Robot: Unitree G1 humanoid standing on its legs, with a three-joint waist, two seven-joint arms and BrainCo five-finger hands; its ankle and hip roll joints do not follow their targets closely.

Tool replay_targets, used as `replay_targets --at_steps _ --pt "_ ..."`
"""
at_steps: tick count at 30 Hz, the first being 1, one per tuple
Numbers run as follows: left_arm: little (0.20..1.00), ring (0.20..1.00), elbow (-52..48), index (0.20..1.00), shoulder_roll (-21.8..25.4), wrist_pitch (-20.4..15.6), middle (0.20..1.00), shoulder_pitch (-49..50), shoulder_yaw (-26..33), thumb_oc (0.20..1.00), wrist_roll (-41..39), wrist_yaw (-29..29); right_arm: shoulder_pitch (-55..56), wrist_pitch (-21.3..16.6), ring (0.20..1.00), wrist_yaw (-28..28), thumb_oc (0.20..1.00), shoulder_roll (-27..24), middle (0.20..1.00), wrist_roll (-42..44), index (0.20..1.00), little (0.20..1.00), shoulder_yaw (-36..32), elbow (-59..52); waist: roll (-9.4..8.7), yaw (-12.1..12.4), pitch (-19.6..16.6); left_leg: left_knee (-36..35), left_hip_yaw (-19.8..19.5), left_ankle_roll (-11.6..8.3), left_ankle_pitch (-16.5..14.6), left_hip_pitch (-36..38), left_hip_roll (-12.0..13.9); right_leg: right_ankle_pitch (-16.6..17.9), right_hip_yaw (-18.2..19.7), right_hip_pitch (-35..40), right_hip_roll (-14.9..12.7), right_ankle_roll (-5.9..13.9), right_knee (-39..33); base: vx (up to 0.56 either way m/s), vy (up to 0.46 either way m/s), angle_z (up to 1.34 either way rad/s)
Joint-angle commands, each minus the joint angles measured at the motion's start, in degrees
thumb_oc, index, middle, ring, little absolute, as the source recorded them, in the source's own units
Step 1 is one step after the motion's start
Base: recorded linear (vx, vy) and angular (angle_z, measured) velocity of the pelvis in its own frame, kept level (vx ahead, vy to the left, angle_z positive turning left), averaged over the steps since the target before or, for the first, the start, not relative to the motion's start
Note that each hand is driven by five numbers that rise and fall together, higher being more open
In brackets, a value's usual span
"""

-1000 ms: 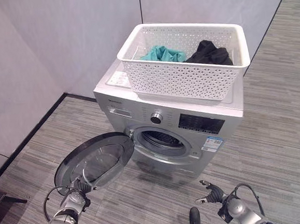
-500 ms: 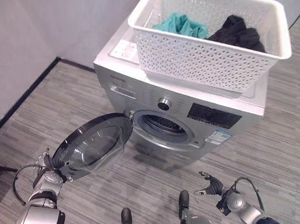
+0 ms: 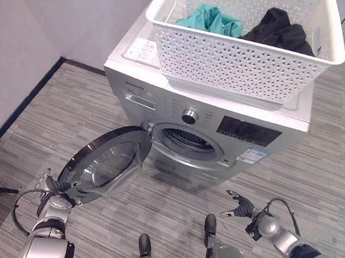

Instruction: Grab the laundry basket,head to the washer,open it,put in the laundry and shut it.

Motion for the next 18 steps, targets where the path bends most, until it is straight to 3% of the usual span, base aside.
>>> replay_targets --at_steps 1,2,4,5,7,9,11,13,14,18 --pt "1.000 1.000 0.3 1.000 4.7 -2.5 1.000 0.7 1.2 1.000 -0.6 7.7 1.7 -3.1 1.000 -1.5 1.000 2.9 1.000 1.1 1.000 1.000 0.5 -0.7 -2.54 0.4 -2.7 0.3 2.3 1.37 -1.1 -0.5 -2.2 -5.5 4.3 2.5 -4.1 4.22 0.5 0.04 -0.004 0.00" --pt "1.000 1.000 -4.3 1.000 4.2 -3.6 1.000 3.0 3.7 1.000 -1.6 11.0 2.0 -3.2 1.000 -2.3 1.000 3.5 1.000 1.1 1.000 1.000 0.4 0.9 -2.26 0.9 -3.1 0.3 2.3 1.46 -1.4 0.0 -2.5 -5.7 4.2 3.1 -4.2 4.23 0.5 0.00 0.000 0.00" --pt "1.000 1.000 -4.3 1.000 4.2 -3.6 1.000 3.0 3.7 1.000 -1.6 11.0 2.0 -3.2 1.000 -2.3 1.000 3.5 1.000 1.1 1.000 1.000 0.4 0.9 -2.25 0.9 -3.1 0.3 2.3 1.46 -1.4 0.0 -2.5 -5.8 4.2 3.1 -4.2 4.23 0.5 0.00 0.000 0.00" --pt "1.000 1.000 -20.6 1.000 1.4 -6.7 1.000 12.0 8.4 1.000 -2.3 13.9 3.5 -2.8 1.000 -3.1 1.000 4.0 1.000 0.8 1.000 1.000 -1.9 3.4 -1.95 2.2 -3.3 0.3 2.2 1.80 -1.9 1.2 -2.9 -6.1 3.8 4.4 -4.5 4.18 0.5 0.04 0.027 -0.01" --pt "1.000 1.000 -35.7 1.000 -2.9 -9.4 1.000 21.5 11.5 1.000 -1.6 13.0 5.3 -2.1 1.000 -3.0 1.000 4.4 1.000 0.4 1.000 1.000 -4.8 5.7 -1.66 3.2 -3.6 0.3 2.1 2.26 -2.7 2.5 -3.1 -6.5 3.7 5.8 -4.7 4.16 0.5 0.07 0.046 -0.03" --pt "1.000 1.000 -49.7 1.000 -6.1 -9.9 1.000 32.0 12.7 1.000 6.4 11.0 7.4 -1.6 1.000 -2.0 1.000 5.5 1.000 1.4 1.000 1.000 -9.3 9.7 -1.65 4.3 -4.5 0.3 2.1 3.08 -3.5 4.2 -3.9 -6.5 3.8 7.3 -5.2 4.21 0.5 0.08 0.063 0.02" --pt "1.000 1.000 -61.8 1.000 -7.5 -11.8 1.000 38.1 11.4 1.000 10.1 6.0 8.5 -1.7 1.000 -2.3 1.000 6.8 1.000 5.0 1.000 1.000 -14.2 13.4 -1.53 4.9 -4.8 0.3 1.9 3.77 -4.4 5.3 -4.3 -6.5 3.8 8.3 -5.5 4.39 0.5 0.04 0.060 -0.05" --pt "1.000 1.000 -67.3 1.000 -9.4 -13.6 1.000 43.5 9.5 1.000 8.8 0.6 9.6 -1.6 1.000 -2.1 1.000 7.8 1.000 9.1 1.000 1.000 -17.7 16.5 -1.55 5.3 -5.1 0.3 1.8 4.38 -4.8 6.1 -4.8 -6.3 4.0 8.8 -5.7 4.50 0.5 0.01 0.027 -0.02" --pt "1.000 1.000 -67.4 1.000 -9.4 -13.5 1.000 43.6 9.5 1.000 8.7 0.5 9.6 -1.6 1.000 -2.1 1.000 7.8 1.000 9.1 1.000 1.000 -17.7 16.5 -1.61 5.3 -5.1 0.3 1.9 4.42 -4.6 5.9 -4.8 -6.2 4.0 8.6 -5.8 4.48 0.5 0.00 0.000 0.00" --pt "1.000 1.000 -69.1 1.000 -12.7 -14.1 1.000 48.5 2.9 1.000 -4.2 -11.5 9.2 -1.1 1.000 -2.8 1.000 8.3 1.000 19.0 1.000 1.000 -25.1 22.9 -1.50 5.7 -5.8 0.3 1.8 5.69 -5.2 7.4 -5.9 -5.5 4.0 9.6 -6.3 4.81 0.5 0.00 0.032 -0.03"
